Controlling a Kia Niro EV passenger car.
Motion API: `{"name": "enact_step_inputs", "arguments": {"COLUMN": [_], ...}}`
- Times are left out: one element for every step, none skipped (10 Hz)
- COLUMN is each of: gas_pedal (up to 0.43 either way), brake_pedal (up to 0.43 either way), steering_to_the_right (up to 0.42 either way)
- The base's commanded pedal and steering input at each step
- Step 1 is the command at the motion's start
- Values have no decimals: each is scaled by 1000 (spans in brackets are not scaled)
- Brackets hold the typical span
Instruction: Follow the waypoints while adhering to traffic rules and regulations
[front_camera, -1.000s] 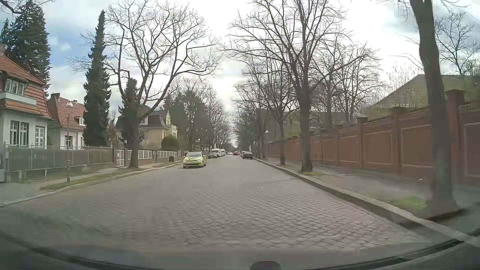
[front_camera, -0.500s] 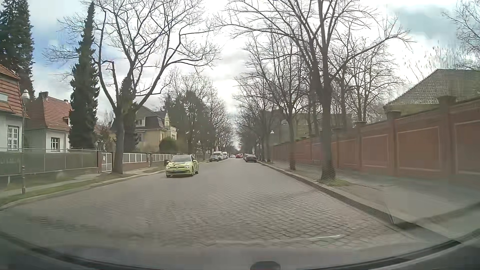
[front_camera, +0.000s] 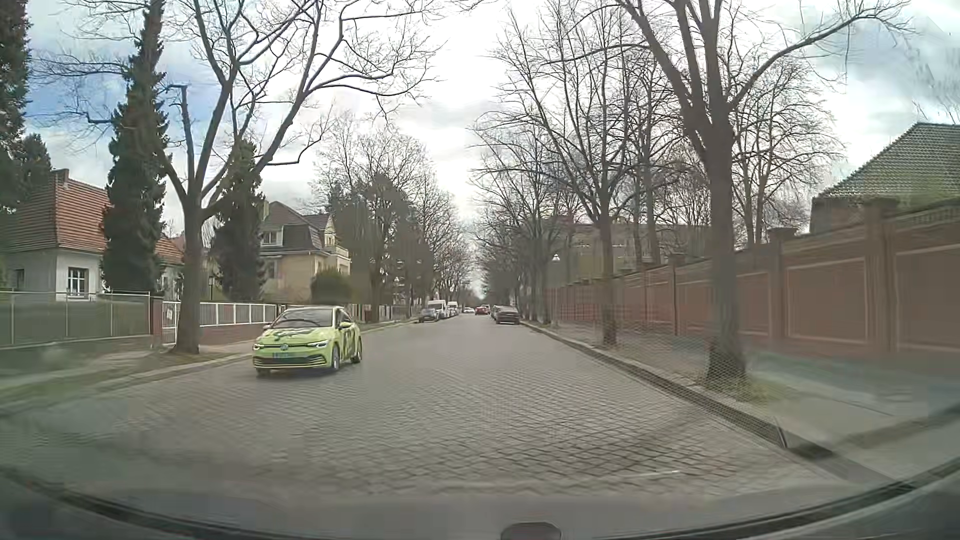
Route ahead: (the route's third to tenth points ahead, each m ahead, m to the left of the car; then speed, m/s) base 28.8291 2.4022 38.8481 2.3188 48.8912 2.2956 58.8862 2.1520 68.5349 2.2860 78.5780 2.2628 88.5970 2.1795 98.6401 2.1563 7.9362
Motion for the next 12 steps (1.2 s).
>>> {"name": "enact_step_inputs", "arguments": {"gas_pedal": [47, 47, 47, 47, 47, 47, 39, 0, 0, 0, 0, 0], "brake_pedal": [0, 0, 0, 0, 0, 0, 0, 0, 0, 0, 0, 0], "steering_to_the_right": [-14, -14, -14, -14, -15, -15, -12, -8, -7, -7, -7, -5]}}
